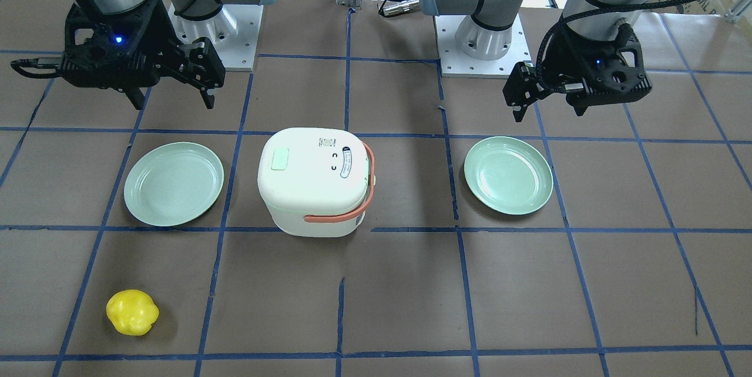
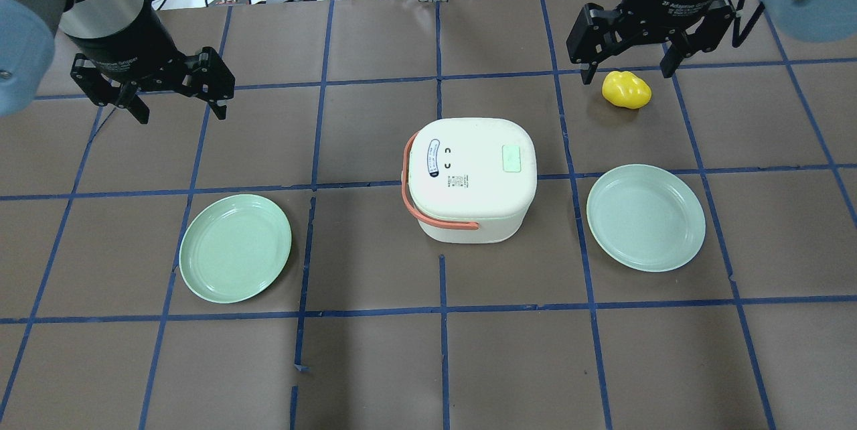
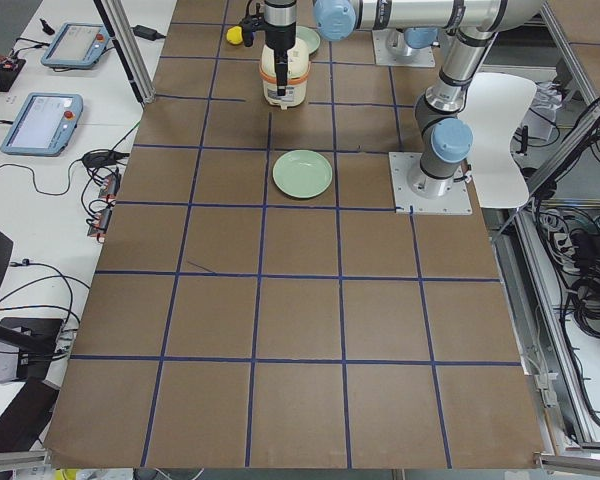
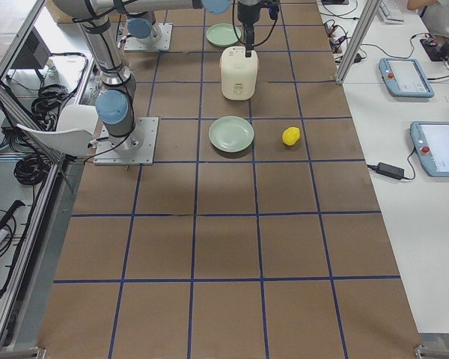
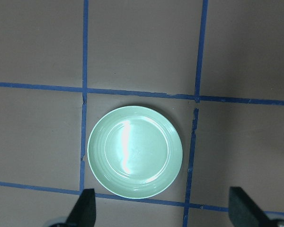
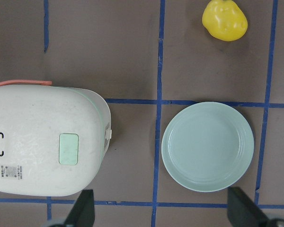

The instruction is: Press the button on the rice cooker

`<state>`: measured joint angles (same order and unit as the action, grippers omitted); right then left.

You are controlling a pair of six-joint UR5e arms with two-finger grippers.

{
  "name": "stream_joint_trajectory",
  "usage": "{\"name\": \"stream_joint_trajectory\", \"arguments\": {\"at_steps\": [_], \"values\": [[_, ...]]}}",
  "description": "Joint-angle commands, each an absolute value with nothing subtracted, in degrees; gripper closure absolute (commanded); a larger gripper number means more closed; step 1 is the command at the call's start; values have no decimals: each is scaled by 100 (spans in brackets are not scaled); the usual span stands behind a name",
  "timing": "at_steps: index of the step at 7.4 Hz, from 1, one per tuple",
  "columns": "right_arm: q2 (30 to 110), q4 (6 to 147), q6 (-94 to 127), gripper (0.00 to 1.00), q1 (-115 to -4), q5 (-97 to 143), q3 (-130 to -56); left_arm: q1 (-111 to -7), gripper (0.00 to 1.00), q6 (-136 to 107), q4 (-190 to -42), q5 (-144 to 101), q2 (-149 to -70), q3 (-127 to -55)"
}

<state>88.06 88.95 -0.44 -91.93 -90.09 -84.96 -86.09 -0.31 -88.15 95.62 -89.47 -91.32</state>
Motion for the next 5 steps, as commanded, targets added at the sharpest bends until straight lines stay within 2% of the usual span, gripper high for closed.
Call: {"name": "stream_joint_trajectory", "arguments": {"at_steps": [1, 5], "values": [[8807, 8895, -44, 0, -9193, -9017, -8490, -8604, 0, -35, -8815, 9563, -8947, -9132], [8815, 8868, -44, 0, -9193, -8991, -8517, -8604, 0, -35, -8815, 9563, -8956, -9132]]}}
